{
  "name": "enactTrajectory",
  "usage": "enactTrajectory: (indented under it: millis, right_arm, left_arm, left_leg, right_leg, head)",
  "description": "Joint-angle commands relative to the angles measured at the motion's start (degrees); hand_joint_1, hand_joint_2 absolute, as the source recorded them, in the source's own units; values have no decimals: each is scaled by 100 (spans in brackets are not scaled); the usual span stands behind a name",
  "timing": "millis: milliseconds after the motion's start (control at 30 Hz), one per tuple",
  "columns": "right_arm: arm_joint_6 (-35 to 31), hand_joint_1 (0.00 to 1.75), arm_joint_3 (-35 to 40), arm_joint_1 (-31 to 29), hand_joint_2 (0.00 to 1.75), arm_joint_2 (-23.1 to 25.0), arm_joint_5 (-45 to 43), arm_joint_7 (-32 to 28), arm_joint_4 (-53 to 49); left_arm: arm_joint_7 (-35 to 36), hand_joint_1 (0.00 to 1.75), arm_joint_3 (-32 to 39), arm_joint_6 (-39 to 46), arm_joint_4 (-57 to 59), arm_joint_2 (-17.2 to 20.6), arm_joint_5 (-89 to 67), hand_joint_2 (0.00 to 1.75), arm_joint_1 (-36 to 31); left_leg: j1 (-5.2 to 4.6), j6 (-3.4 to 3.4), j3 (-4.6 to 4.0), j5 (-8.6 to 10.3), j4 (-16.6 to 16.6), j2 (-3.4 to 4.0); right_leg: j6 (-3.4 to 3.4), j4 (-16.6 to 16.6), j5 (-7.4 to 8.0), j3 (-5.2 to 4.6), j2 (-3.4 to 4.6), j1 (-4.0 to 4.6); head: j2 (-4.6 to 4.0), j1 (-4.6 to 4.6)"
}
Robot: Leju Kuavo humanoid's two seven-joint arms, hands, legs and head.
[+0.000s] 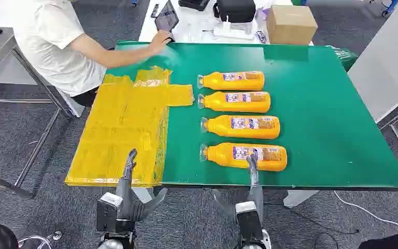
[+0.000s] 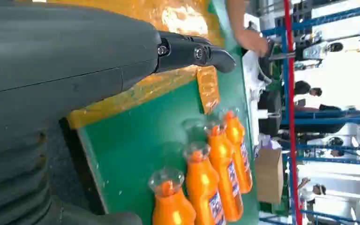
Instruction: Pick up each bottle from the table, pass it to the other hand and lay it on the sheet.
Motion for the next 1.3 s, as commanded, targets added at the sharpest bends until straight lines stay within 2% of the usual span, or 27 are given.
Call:
enactTrajectory:
  millis: [33,100,133,167,333,400,567,733,800,833,900,967,1000,1033,1067,1167,1300]
  right_arm:
    - [-23,0,42,-33,175,-120,-34,-55,105]
    - [-20,0,-23,-12,175,-69,-106,-46,39]
    - [-20,0,-23,-12,175,-69,-106,-46,39]
    - [-20,0,-23,-12,175,-69,-106,-46,39]
    - [-25,0,-17,-13,175,-56,-102,-47,38]
    - [202,0,-66,-7,175,20,-387,-43,56]
    - [117,0,156,-193,175,-3,-191,-55,336]
    - [17,0,48,-205,175,-16,-149,-26,337]
    - [236,0,-108,-200,175,54,-482,-3,403]
    - [221,0,-67,-208,175,11,-371,-55,424]
    - [-704,0,210,-325,175,-235,988,-55,600]
    - [-704,0,-189,-325,175,-187,1376,-55,492]
    - [-704,0,-630,-362,175,-167,2400,86,533]
    - [-704,0,-691,-445,175,-286,2834,343,620]
    - [-704,0,-886,-548,175,-447,3623,729,743]
    - [-704,0,-1185,-882,175,-707,4242,978,1237]
    - [-704,0,-1364,-1330,175,-764,4706,1138,1710]
  left_arm:
    - [136,0,-191,-119,598,-97,20,175,-239]
    - [175,0,-191,-57,649,-96,44,175,-218]
    - [175,0,-191,-57,649,-96,44,175,-218]
    - [175,0,-191,-57,649,-96,44,175,-218]
    - [175,0,-184,-56,644,-80,43,175,-216]
    - [204,0,-223,-40,531,-22,80,175,-187]
    - [161,0,-44,23,459,-10,70,175,-252]
    - [92,0,-9,-43,550,-42,48,175,-320]
    - [88,0,31,-25,589,-64,55,175,-331]
    - [62,0,8,-51,550,-46,37,175,-324]
    - [18,0,4,-99,525,-45,-52,175,-367]
    - [52,0,61,-116,654,-109,-26,175,-454]
    - [48,0,26,-192,749,-124,-15,175,-519]
    - [39,0,1,-225,806,-134,-18,175,-553]
    - [27,0,-30,-262,869,-155,-21,175,-590]
    - [19,0,-91,-327,889,-170,-24,175,-639]
    - [19,0,-116,-364,865,-138,-28,175,-701]
  left_leg:
    - [0,8,17,-3,-6,-3]
    - [-2,6,15,-2,-7,-3]
    - [2,13,43,-10,-12,0]
    - [-2,6,20,-4,-8,0]
    - [0,6,21,-6,-7,1]
    - [2,9,30,-10,-7,3]
    - [2,6,19,-6,-5,10]
    - [4,8,30,-8,-7,8]
    - [1,5,14,-2,-6,3]
    - [1,8,27,-6,-9,5]
    - [2,7,24,-5,-8,4]
    - [2,7,23,-4,-8,6]
    - [2,11,33,-7,-10,5]
    - [-1,9,21,-2,-9,0]
    - [-1,12,28,-2,-11,-7]
    - [2,22,52,-4,-19,-4]
    - [-3,14,21,4,-8,5]
  right_leg:
    - [-11,-9,-3,22,-10,3]
    - [-10,-9,-2,18,-9,1]
    - [-26,-18,-9,48,-14,10]
    - [-13,-8,-4,21,-7,2]
    - [-14,-9,-5,22,-8,5]
    - [-16,-12,-7,32,-7,7]
    - [-12,-9,-1,18,3,6]
    - [-20,-11,-5,32,-2,10]
    - [-9,-8,0,15,-2,4]
    - [-15,-11,-4,28,-4,6]
    - [-13,-12,-3,27,-4,7]
    - [-12,-13,0,25,-1,6]
    - [-16,-16,-3,38,-5,8]
    - [-12,-13,-1,26,-8,4]
    - [-15,-16,-2,36,-16,5]
    - [-23,-33,0,65,-20,11]
    - [-7,-16,8,28,-1,2]
  head:
    - [0,0]
    - [0,0]
    - [0,0]
    - [0,-2]
    - [0,-2]
    - [0,-2]
    - [0,-2]
    - [0,-2]
    - [0,0]
    - [0,-2]
    - [0,0]
    - [0,-2]
    - [0,0]
    - [0,-2]
    - [0,0]
    - [0,-4]
    - [0,2]
